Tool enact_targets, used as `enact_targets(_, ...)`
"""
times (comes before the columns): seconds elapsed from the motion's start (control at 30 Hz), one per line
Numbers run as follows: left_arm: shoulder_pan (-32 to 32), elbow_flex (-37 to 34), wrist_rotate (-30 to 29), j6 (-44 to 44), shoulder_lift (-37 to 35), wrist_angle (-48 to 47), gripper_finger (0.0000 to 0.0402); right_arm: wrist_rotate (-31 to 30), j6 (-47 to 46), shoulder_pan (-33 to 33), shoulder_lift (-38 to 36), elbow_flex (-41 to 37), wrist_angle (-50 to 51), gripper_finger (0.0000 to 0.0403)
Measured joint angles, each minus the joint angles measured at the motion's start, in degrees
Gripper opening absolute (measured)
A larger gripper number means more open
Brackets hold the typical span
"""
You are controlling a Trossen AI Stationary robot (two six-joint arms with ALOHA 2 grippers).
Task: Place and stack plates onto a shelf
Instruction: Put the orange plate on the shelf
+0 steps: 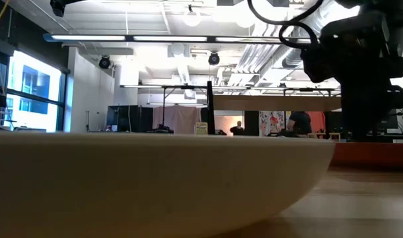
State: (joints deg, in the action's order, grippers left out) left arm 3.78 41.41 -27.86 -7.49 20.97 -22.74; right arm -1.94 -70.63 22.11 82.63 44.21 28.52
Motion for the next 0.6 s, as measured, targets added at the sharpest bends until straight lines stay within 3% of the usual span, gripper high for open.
enact_targets(0.6, 0.0, 0.0, -1.4, -0.1, 0.0, 0.3, 0.0090, -1.2, -1.2, 0.2, 5.3, 0.0, 1.7, 0.0142)
